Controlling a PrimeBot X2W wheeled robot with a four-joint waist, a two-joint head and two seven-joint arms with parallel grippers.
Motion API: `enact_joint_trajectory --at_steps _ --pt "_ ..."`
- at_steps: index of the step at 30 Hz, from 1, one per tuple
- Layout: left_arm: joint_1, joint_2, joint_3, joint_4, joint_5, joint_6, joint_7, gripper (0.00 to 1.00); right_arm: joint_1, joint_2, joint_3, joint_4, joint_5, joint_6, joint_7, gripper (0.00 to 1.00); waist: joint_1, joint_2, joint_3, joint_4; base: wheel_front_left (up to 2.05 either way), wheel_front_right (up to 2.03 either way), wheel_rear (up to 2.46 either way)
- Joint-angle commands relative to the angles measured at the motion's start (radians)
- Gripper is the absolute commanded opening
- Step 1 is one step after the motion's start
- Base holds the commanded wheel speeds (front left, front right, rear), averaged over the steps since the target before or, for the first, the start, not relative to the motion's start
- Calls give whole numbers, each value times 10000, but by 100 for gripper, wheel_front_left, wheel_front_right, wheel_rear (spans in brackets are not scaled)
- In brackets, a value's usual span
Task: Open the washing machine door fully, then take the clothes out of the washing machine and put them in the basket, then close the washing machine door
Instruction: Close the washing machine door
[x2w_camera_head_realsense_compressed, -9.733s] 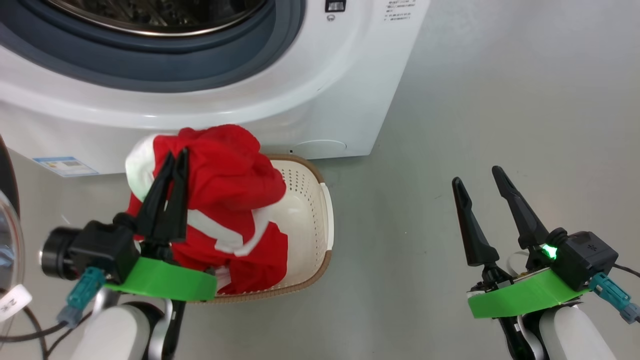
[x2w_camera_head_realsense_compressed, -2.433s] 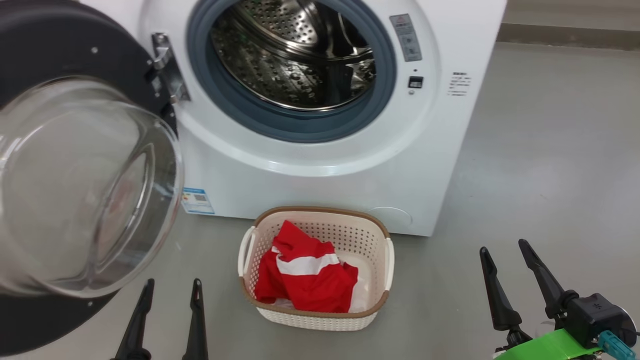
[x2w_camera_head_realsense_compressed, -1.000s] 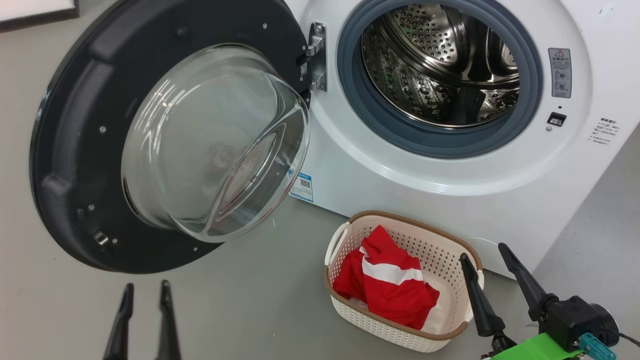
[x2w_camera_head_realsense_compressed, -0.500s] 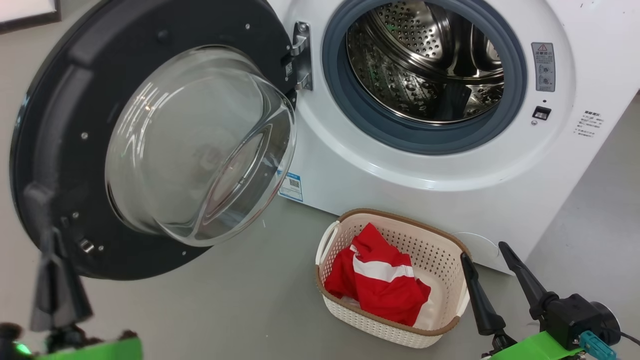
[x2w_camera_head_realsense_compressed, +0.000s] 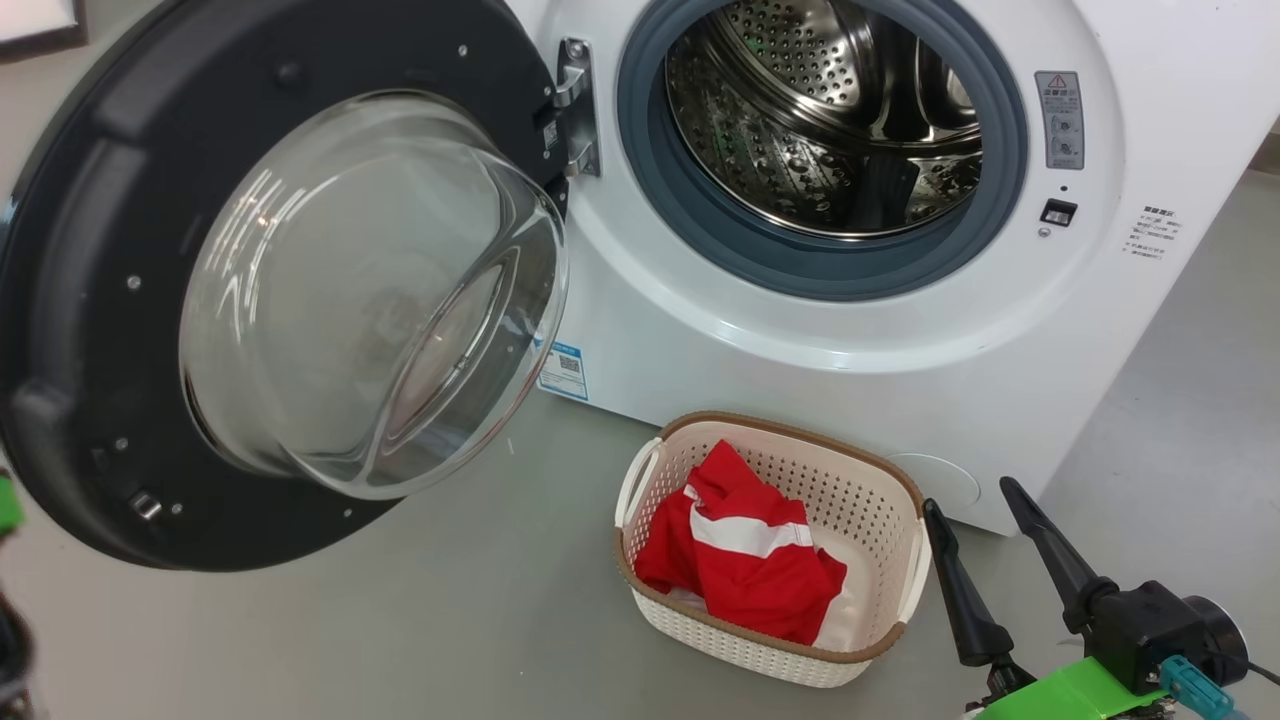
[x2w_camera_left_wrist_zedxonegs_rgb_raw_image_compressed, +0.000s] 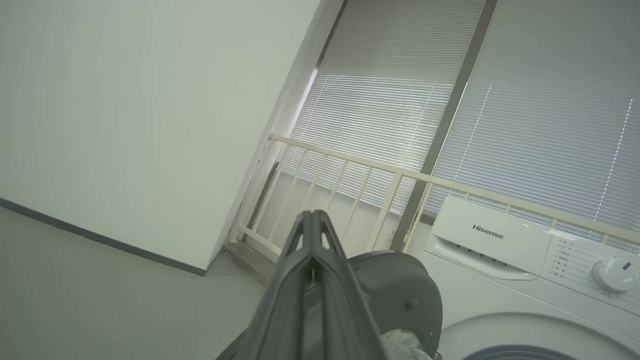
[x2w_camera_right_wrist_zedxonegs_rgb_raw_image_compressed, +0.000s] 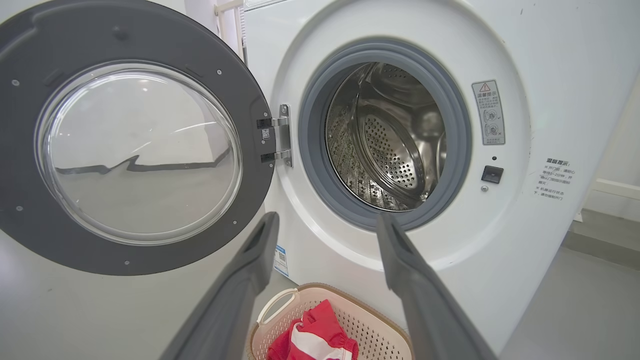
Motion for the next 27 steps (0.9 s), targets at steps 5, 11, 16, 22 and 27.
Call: enact_joint_trajectory --at_steps 5,11,16,22,27 --pt "-2035 479 1423 1133 -2642 -424 1235 0 -209 -127 206 -349 -43 63 11 100 0 0 -26 -184 0 0 0" --pt "-3214 940 2379 2935 -4429 -109 2596 0 -118 -127 225 -387 -38 63 32 100 0 0 3 -319 0 0 0" --pt "-4046 1068 2738 4115 -5697 134 3890 0 -66 -127 217 -400 -57 63 76 100 0 0 -75 -365 0 0 0" --pt "-4629 1508 2464 5212 -6011 360 4946 0 10 -127 260 -477 -102 63 163 100 0 0 -127 -345 0 0 0" --pt "-4938 1853 2285 6071 -5949 498 5289 0 4 -127 350 -571 -146 63 242 100 0 0 -73 -411 0 0 0"
